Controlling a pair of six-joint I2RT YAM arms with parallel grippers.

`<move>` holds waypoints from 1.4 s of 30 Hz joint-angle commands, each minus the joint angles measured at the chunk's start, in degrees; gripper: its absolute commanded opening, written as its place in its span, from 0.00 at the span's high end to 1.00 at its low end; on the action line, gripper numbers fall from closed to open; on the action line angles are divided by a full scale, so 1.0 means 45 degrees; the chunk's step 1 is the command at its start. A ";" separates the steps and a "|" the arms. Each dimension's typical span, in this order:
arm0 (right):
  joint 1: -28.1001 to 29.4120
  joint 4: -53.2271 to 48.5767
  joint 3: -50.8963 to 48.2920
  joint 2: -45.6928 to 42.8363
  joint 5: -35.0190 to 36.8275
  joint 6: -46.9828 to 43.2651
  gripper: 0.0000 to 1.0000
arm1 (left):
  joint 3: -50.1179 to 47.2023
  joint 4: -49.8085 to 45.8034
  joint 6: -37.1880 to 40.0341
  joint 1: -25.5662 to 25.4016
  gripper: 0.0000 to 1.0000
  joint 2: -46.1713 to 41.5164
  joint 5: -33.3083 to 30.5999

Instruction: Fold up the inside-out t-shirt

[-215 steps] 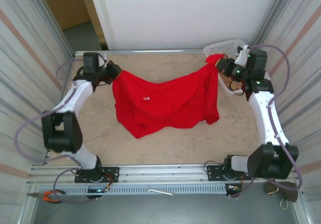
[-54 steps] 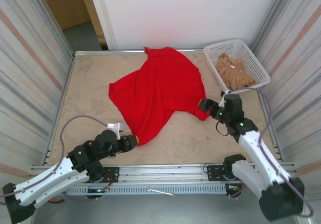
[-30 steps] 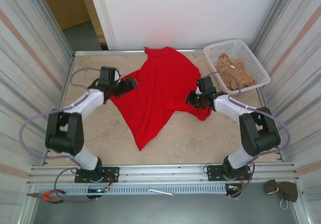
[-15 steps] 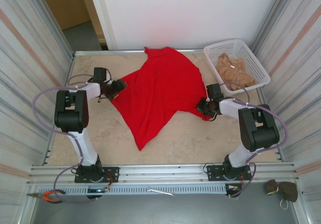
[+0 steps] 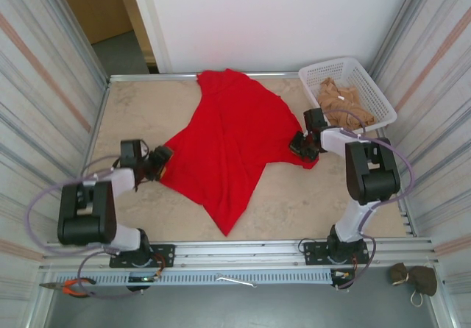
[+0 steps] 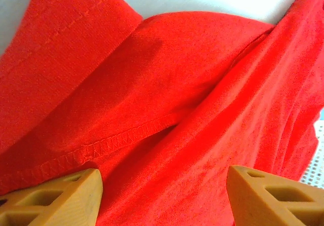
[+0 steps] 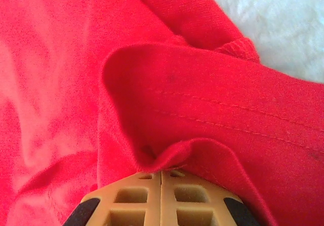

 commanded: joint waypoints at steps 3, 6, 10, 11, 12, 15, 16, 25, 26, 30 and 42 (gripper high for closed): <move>0.0043 -0.1148 0.1518 0.1452 -0.0018 -0.0558 0.98 | -0.2796 -0.2458 -0.2837 -0.0529 0.33 -0.4223 -0.0937; -0.0005 -0.1634 0.2558 0.1995 -0.0220 -0.1006 0.96 | -0.2679 -0.5539 -0.3040 -0.1498 0.32 -0.8447 -0.2364; -0.0004 -0.1904 0.3553 0.1781 -0.0910 -0.1991 0.87 | -0.1747 -0.6701 -0.2607 -0.2039 0.33 -1.1378 -0.3712; 0.0031 -0.1916 0.3661 0.1579 -0.1095 -0.2202 0.84 | -0.1438 -0.6357 -0.2136 -0.1988 0.33 -1.1116 -0.3576; 0.0071 -0.1948 0.3727 0.1316 -0.1142 -0.2325 0.81 | -0.1095 -0.5968 -0.1693 -0.1958 0.32 -1.0558 -0.3287; 0.0308 -0.2222 0.3768 0.0368 -0.0798 -0.2715 0.69 | 0.0742 -0.4572 0.0311 -0.2001 0.30 -0.7326 -0.1928; 0.0389 -0.2389 0.3758 0.0082 -0.0549 -0.2812 0.64 | 0.1579 -0.4278 0.1147 -0.2138 0.29 -0.6006 -0.1538; 0.0418 -0.3021 0.2587 -0.0721 0.1996 -0.3166 0.40 | 1.1136 -0.5994 0.6488 -0.3567 0.27 0.3892 0.0023; 0.0344 -0.2983 0.2558 -0.0628 0.1972 -0.3155 0.40 | 1.2110 -0.6279 0.6779 -0.3657 0.27 0.4709 0.0116; 0.0095 -0.2952 0.2871 -0.0013 0.1975 -0.3140 0.38 | 1.5881 -0.7385 0.7503 -0.3869 0.27 0.7935 0.0383; 0.0091 -0.2879 0.3528 0.1340 0.1558 -0.3292 0.79 | 1.8796 -0.5810 0.5146 -0.4013 0.27 1.2826 0.1250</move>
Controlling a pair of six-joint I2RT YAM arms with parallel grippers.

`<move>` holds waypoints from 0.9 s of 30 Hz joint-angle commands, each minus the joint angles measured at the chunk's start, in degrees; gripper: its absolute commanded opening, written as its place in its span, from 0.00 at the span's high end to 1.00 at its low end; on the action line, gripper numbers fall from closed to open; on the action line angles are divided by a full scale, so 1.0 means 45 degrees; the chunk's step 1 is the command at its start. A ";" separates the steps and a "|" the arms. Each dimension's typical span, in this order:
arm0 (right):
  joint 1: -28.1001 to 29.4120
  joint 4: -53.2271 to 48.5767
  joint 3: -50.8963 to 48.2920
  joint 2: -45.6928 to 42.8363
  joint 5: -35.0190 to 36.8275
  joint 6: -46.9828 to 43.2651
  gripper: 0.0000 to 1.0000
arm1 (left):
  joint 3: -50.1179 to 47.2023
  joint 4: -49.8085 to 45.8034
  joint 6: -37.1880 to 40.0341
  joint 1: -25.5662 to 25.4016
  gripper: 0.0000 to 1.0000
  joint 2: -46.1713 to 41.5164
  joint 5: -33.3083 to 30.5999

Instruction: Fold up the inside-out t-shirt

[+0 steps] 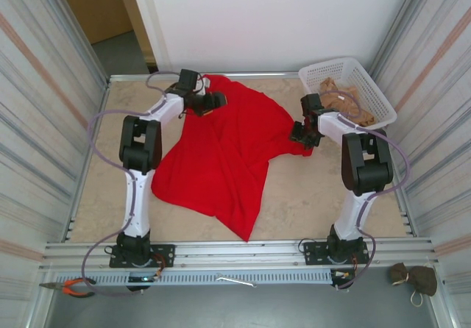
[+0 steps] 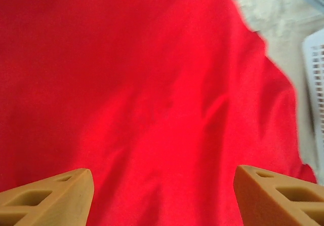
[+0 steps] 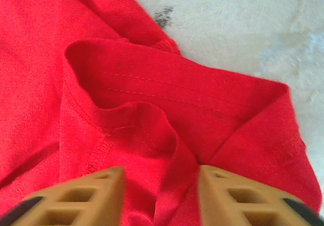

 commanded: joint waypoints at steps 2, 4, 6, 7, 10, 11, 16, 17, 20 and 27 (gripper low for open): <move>0.0058 -0.0203 0.0570 0.0122 -0.0183 -0.0312 0.98 | -0.0161 0.0748 -0.1398 0.0213 0.27 0.0199 0.0098; 0.0037 -0.0265 0.0710 -0.0024 -0.0221 -0.0432 1.00 | -0.0926 0.1059 -0.2116 0.0517 0.28 -0.0050 -0.0377; 0.0031 -0.0276 0.0785 -0.0221 -0.0246 -0.0510 1.00 | -0.1842 0.1427 -0.2766 0.0904 0.29 -0.0376 -0.0776; 0.0038 -0.0257 0.0844 -0.0332 -0.0238 -0.0553 1.00 | -0.2475 0.1668 -0.3061 0.1121 0.29 -0.0604 -0.0941; 0.0014 -0.0190 0.0935 -0.0590 -0.0216 -0.0565 1.00 | -0.4032 0.2170 -0.3684 0.1705 0.30 -0.1303 -0.1510; 0.0009 -0.0160 0.0936 -0.0682 -0.0204 -0.0552 1.00 | -0.4610 0.2386 -0.3836 0.1920 0.31 -0.1618 -0.1697; 0.0014 -0.0105 0.0715 -0.0810 -0.0078 -0.0303 1.00 | -0.7118 0.3354 -0.4690 0.2810 0.31 -0.3092 -0.2465; 0.0037 -0.0067 0.0644 -0.0808 -0.0174 -0.0244 1.00 | -0.7577 0.3536 -0.4827 0.2905 0.31 -0.3530 -0.2659; 0.0538 -0.0095 0.0875 -0.0652 -0.0213 -0.0104 0.79 | -0.8470 0.4090 -0.4865 0.2922 0.31 -0.4543 -0.2720; 0.2052 -0.0948 0.3044 0.0654 0.0689 0.0049 0.43 | -0.8961 0.4666 -0.4737 0.2757 0.30 -0.6113 -0.1926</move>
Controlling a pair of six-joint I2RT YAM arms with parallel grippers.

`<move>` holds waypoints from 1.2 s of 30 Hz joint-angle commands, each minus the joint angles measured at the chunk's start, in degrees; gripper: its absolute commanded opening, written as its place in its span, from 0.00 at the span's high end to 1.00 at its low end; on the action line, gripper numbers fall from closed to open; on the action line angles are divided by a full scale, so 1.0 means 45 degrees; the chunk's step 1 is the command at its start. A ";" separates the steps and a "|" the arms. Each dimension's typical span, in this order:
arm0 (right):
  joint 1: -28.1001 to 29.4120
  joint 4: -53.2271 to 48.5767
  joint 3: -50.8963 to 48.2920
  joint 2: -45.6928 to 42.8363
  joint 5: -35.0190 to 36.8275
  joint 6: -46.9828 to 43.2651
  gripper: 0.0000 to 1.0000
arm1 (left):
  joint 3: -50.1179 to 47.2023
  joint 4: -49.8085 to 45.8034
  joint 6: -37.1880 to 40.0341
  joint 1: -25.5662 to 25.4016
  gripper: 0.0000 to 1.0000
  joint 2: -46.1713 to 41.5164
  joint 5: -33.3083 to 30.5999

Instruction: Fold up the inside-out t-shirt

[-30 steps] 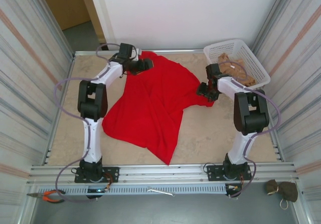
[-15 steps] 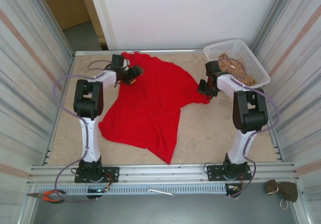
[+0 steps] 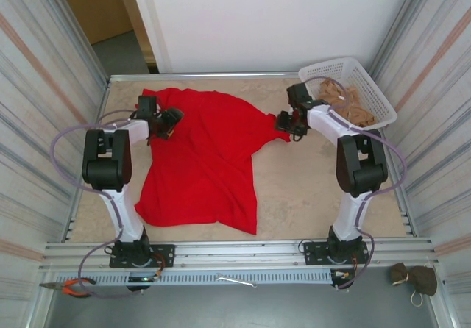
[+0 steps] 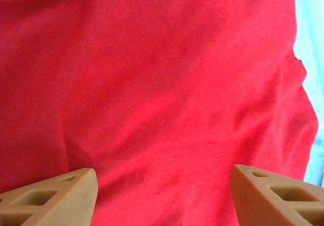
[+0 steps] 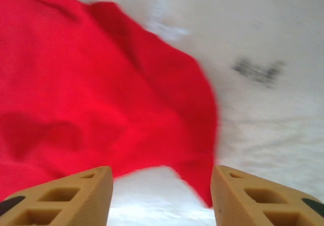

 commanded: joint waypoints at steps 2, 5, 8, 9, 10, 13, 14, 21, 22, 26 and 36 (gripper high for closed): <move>0.0592 -0.0707 0.1486 0.0982 0.0582 0.0304 0.41 | -0.0034 0.0264 0.0087 -0.0171 0.29 -0.1414 0.0441; 0.0835 -0.0850 0.1743 0.1192 0.0355 0.0480 0.43 | -0.0068 0.0001 0.0407 -0.0193 0.29 -0.2227 0.0933; 0.1371 -0.0824 0.0968 0.0536 0.0190 0.0609 0.43 | -0.0406 -0.0755 0.1075 -0.0159 0.28 -0.3385 0.1216; 0.1587 -0.0644 0.0495 0.0150 0.0089 0.0691 0.43 | -0.0644 -0.0987 0.1245 -0.0140 0.27 -0.3860 0.1274; 0.1923 -0.0457 -0.0170 -0.0369 -0.0066 0.0839 0.42 | -0.0980 -0.1223 0.1373 -0.0102 0.27 -0.4412 0.1343; 0.3058 -0.0285 -0.1845 -0.1816 -0.0118 0.1253 0.38 | -0.2173 -0.1899 0.1659 -0.0039 0.26 -0.6037 0.1637; 0.3424 -0.0303 -0.2406 -0.2322 0.0010 0.1467 0.35 | -0.2578 -0.2232 0.1864 -0.0074 0.25 -0.6559 0.1700; 0.6371 -0.0088 -0.4943 -0.4125 0.0662 0.3236 0.30 | -0.5612 -0.3498 0.2717 -0.0156 0.22 -0.9396 0.2211; 0.6767 -0.0102 -0.5125 -0.4141 0.0825 0.3496 0.30 | -0.6041 -0.3582 0.2748 -0.0138 0.22 -0.9794 0.2279; 0.7651 0.0026 -0.5660 -0.3821 0.1406 0.4311 0.29 | -0.7441 -0.3624 0.2700 -0.0171 0.21 -1.0692 0.2277; 0.7613 0.1262 -0.6478 -0.2947 0.1264 0.4709 0.86 | -0.8633 -0.2932 0.2945 -0.0488 0.21 -0.9813 0.2331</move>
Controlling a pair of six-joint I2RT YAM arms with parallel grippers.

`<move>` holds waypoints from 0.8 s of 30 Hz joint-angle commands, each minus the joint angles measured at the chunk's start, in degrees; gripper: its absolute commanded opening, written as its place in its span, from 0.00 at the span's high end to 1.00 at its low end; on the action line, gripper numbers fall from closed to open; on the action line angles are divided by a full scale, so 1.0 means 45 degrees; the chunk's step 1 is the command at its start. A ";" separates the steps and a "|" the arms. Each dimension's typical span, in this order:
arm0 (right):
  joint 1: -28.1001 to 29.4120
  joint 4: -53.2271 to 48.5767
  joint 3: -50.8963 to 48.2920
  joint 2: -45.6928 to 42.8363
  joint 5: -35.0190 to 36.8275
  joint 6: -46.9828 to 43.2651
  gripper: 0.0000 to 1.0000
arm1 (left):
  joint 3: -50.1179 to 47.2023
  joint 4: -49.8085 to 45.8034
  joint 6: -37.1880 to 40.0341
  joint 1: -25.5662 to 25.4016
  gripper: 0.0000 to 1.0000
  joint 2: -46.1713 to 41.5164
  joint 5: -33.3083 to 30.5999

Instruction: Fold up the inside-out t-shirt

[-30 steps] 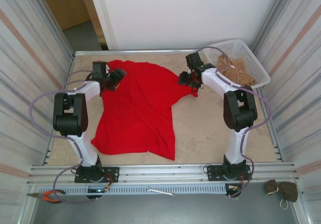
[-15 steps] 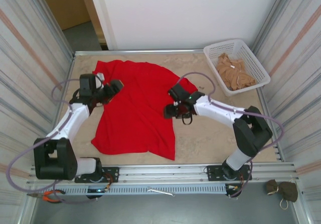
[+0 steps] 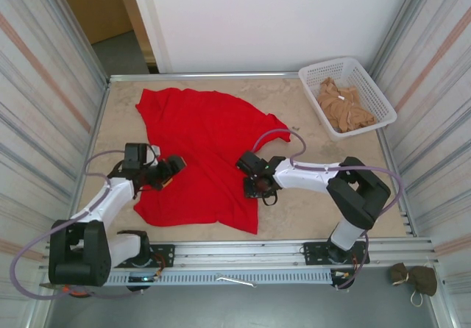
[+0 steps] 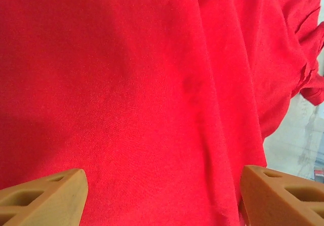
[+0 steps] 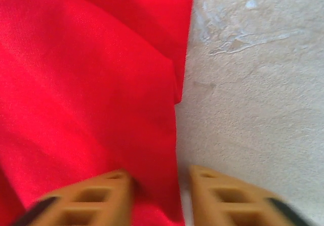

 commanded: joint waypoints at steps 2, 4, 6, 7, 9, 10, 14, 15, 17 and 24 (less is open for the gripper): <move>-0.0501 0.0318 -0.0213 -0.0174 0.0385 0.0092 1.00 | -0.0108 0.0469 0.0488 -0.0194 0.21 0.0703 0.0215; -0.1083 0.0313 -0.0421 -0.0527 0.0383 -0.0181 1.00 | -0.0105 0.0714 0.0484 -0.0307 0.20 0.1108 0.0144; -0.1787 0.0198 -0.0686 -0.0990 0.0485 -0.0523 1.00 | -0.0040 0.1014 0.0479 -0.0404 0.21 0.1468 0.0235; -0.2261 0.0087 -0.0836 -0.1234 0.0488 -0.0703 1.00 | 0.0046 0.1072 0.0516 -0.0446 0.20 0.1637 0.0264; -0.3334 -0.0016 -0.1184 -0.1682 0.0442 -0.1055 1.00 | 0.0226 0.1231 0.0581 -0.0466 0.20 0.1806 0.0433; -0.3833 -0.0071 -0.1333 -0.1899 0.0373 -0.1241 1.00 | 0.0323 0.1221 0.0639 -0.0476 0.20 0.1799 0.0480; -0.5703 -0.0334 -0.1861 -0.2814 0.0155 -0.1978 1.00 | 0.0762 0.0628 0.0992 -0.0534 0.21 0.1164 0.0516; -0.6115 -0.0349 -0.1978 -0.3051 -0.0049 -0.2157 1.00 | 0.0859 0.0293 0.1089 -0.0595 0.20 0.0888 0.0401; -0.6551 -0.0569 -0.2082 -0.3487 -0.0165 -0.2337 0.94 | 0.0995 -0.0352 0.1235 -0.0781 0.20 0.0302 0.0172; -0.6565 -0.1729 -0.2543 -0.6218 -0.0340 -0.2220 0.39 | 0.0642 -0.3229 0.1536 -0.2979 0.21 -0.2205 -0.1918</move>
